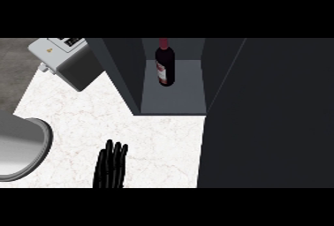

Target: Pick up the wine, place it into the cabinet and close the cabinet

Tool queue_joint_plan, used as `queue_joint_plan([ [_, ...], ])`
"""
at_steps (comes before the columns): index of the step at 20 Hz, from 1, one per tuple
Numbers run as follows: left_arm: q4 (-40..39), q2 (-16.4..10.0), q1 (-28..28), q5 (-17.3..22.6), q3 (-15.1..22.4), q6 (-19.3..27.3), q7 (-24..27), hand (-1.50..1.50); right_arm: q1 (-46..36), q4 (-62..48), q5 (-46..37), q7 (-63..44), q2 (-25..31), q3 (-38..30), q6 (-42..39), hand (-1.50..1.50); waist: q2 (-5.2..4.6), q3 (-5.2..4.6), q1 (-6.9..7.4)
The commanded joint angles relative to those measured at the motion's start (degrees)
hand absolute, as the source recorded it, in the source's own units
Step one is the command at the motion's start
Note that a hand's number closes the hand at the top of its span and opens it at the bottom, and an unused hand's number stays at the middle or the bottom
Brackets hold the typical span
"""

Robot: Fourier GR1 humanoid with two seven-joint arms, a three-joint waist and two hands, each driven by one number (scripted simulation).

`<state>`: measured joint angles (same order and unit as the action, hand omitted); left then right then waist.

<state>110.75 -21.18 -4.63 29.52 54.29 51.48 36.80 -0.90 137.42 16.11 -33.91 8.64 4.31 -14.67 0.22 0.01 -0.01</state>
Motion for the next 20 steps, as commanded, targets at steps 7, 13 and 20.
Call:
queue_joint_plan([
  [7,9.9,-12.4,-7.2,4.0,-8.3,-7.0,0.1,-1.50,8.2,6.4,10.5,-4.8,-1.0,5.2,-2.5,1.50,0.00,-0.01,-0.31],
  [13,16.2,-18.7,-15.0,6.6,-13.5,-11.0,3.2,-1.50,8.3,8.1,7.0,-9.6,-4.6,14.2,1.3,1.50,0.18,-0.10,0.58],
  [20,15.5,-20.8,-18.2,13.2,-23.3,-17.0,4.1,-1.50,6.7,12.0,4.8,-10.3,-2.9,23.8,-2.3,1.50,0.24,-0.14,0.28],
])
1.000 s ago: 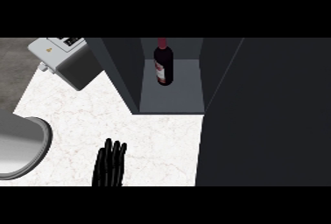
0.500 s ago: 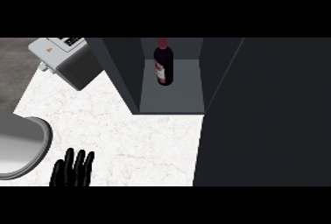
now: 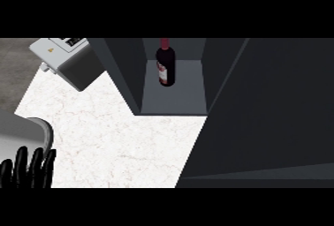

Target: Pick up the wine, place it into the cabinet and close the cabinet

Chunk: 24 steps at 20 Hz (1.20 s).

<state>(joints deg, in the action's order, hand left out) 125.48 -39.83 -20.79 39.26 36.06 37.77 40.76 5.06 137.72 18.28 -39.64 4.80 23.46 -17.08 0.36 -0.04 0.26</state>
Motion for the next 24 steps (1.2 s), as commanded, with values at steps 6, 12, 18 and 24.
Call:
queue_joint_plan([
  [6,2.3,-5.8,-8.6,6.7,-11.8,-8.7,0.9,-1.50,1.7,9.3,-8.9,-3.2,-3.0,18.5,4.4,1.50,0.22,-0.06,-0.14],
  [12,1.2,-7.2,-11.3,8.7,-17.1,-13.3,1.6,-1.50,0.5,7.7,-15.4,-3.1,-4.8,29.5,12.5,1.50,0.42,-0.08,-0.39],
  [18,-0.8,-9.4,-12.4,12.6,-22.2,-19.8,-0.4,-1.50,-8.0,3.6,-22.7,-2.2,-4.7,34.7,22.9,1.50,0.32,-0.14,-0.12],
  [24,-1.1,-8.9,-11.9,14.8,-25.0,-22.6,-1.9,-1.50,-17.8,0.6,-25.9,-3.0,-4.6,32.5,28.1,1.50,0.04,-0.13,0.34],
])
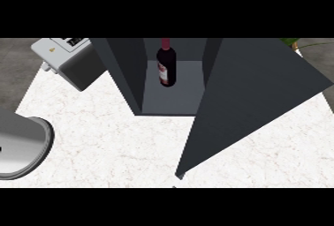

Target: Pick up the wine, place it into the cabinet and close the cabinet

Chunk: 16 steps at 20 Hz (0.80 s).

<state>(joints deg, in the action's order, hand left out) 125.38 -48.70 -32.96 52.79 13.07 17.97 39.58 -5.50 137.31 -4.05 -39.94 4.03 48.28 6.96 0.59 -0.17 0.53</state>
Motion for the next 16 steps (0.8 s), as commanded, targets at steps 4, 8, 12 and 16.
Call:
queue_joint_plan([
  [4,-2.7,1.4,4.7,1.9,-1.5,-2.4,-3.0,-1.50,-15.6,-4.3,-2.9,-3.1,-3.7,6.4,9.5,1.50,-0.48,-0.01,-0.04],
  [8,-0.6,1.7,5.1,1.8,-1.2,-1.2,-4.6,-1.50,-23.4,-7.4,0.8,-5.3,-3.6,4.0,14.9,1.50,-0.48,-0.02,0.72],
  [12,-0.8,3.5,5.4,-1.0,2.0,-1.7,-3.4,-1.50,-29.6,-13.4,7.4,-2.1,-3.6,-0.7,17.2,1.50,-0.91,-0.05,2.07],
  [16,-0.9,3.5,6.6,-0.9,1.6,-1.3,-5.2,-1.50,-40.4,-21.2,12.0,-0.8,-3.7,-5.3,20.4,1.50,-0.87,-0.02,2.09],
])
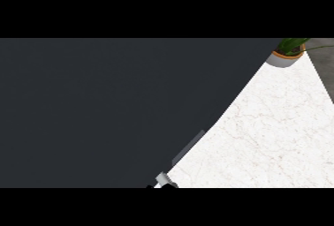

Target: Pick up the wine, place it into the cabinet and close the cabinet

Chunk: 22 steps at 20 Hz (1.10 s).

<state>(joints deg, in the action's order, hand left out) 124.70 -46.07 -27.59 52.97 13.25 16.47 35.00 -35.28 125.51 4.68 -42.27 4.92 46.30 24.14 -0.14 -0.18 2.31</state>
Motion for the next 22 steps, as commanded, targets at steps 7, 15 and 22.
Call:
queue_joint_plan([
  [7,-3.5,3.5,4.7,-0.2,-1.1,1.5,-3.2,-1.50,-26.3,-26.2,10.7,7.8,-4.9,-9.4,6.3,1.50,-0.08,0.10,-0.57],
  [15,0.0,4.0,2.1,-2.8,-2.2,2.0,-3.7,-1.50,-35.6,-44.9,5.9,12.6,-4.9,-20.2,-2.6,1.50,-0.04,0.14,-0.52],
  [22,-2.3,5.4,6.2,-3.0,-3.0,1.7,-7.4,-1.50,-31.7,-58.5,9.4,25.6,-4.9,-23.6,-9.2,1.50,-0.34,0.14,-0.70],
])
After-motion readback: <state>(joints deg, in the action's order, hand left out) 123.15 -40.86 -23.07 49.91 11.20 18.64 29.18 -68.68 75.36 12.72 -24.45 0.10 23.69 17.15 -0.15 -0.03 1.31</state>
